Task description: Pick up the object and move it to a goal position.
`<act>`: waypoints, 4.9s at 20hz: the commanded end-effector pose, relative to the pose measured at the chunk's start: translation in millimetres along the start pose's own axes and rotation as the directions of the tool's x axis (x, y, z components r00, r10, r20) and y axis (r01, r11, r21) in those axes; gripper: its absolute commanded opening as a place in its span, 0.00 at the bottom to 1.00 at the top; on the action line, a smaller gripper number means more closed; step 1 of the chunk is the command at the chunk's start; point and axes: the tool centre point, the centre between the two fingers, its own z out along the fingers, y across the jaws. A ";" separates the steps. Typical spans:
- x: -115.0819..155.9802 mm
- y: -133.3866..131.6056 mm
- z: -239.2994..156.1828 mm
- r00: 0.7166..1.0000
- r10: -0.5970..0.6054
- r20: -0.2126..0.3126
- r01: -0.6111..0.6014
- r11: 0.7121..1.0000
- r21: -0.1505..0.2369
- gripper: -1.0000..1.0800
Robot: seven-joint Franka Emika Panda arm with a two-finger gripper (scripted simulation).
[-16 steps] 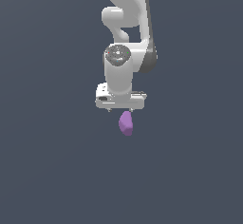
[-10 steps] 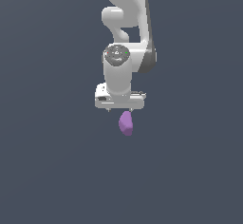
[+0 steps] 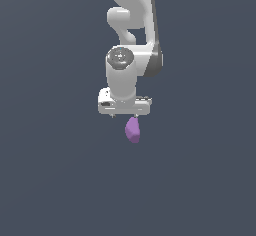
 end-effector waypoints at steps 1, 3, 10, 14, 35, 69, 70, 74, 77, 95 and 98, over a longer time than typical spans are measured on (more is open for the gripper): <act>0.2 -0.3 0.2 1.000 -0.001 -0.001 0.001 1.000 0.000 0.96; 1.5 -2.3 1.6 1.000 -0.009 -0.005 0.009 1.000 -0.002 0.96; 12.4 -20.7 13.6 0.996 -0.075 -0.042 0.074 0.997 -0.017 0.96; 17.3 -30.3 19.4 0.992 -0.108 -0.061 0.107 0.994 -0.023 0.96; 22.0 -32.6 71.3 0.991 -0.119 -0.067 0.117 0.993 -0.025 0.96; 78.9 37.3 -69.6 0.929 -0.244 -0.279 0.244 0.969 -0.033 0.00; 82.4 42.3 -80.6 0.922 -0.252 -0.295 0.254 0.967 -0.034 0.00; 95.1 62.1 -124.3 0.890 -0.286 -0.355 0.291 0.956 -0.041 0.00; 103.4 76.9 -157.3 0.863 -0.310 -0.400 0.318 0.947 -0.047 0.00; 130.0 153.8 -327.5 0.685 -0.405 -0.605 0.447 0.890 -0.091 0.00; 131.2 160.4 -341.2 0.669 -0.411 -0.620 0.456 0.885 -0.095 0.00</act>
